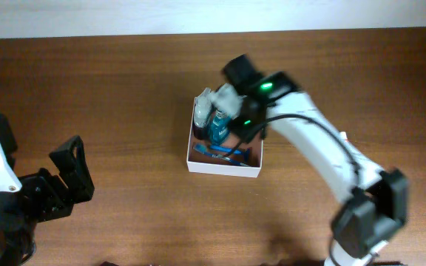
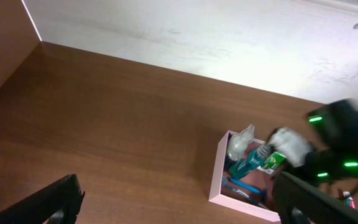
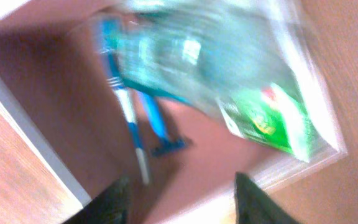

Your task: Pack container

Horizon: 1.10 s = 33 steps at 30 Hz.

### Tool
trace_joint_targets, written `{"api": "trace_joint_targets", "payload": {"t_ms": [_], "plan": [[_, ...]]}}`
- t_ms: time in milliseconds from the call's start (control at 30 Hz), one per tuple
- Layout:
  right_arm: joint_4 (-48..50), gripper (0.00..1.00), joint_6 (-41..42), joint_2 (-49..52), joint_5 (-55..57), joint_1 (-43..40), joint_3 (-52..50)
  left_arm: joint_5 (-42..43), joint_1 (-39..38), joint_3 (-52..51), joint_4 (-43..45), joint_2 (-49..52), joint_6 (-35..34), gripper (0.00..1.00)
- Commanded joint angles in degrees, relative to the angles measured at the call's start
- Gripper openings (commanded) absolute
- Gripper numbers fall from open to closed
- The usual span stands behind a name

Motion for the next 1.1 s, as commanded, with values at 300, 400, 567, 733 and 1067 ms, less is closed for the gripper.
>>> {"api": "trace_joint_targets", "payload": {"t_ms": [300,400,567,733,1067], "plan": [[-4.5,0.64,22.1,-2.8,-4.4,-32.9,-2.2,-1.0,0.3,0.3,0.0,-0.2,0.7,1.00],[-3.5,0.64,22.1,-1.5,-4.4,-37.2,-5.4,-1.0,0.3,0.3,0.0,-0.2,0.7,0.99],[3.3,0.64,22.1,0.5,-4.0,-40.8,-14.7,-1.0,0.3,0.3,0.0,-0.2,0.7,0.99],[11.1,0.63,22.1,1.3,0.7,-42.1,-22.9,-1.0,0.3,0.3,0.0,-0.2,0.7,0.99],[17.7,0.49,22.1,4.3,1.3,-44.8,-28.5,-1.0,0.3,0.3,0.0,-0.2,0.7,0.99]]}}
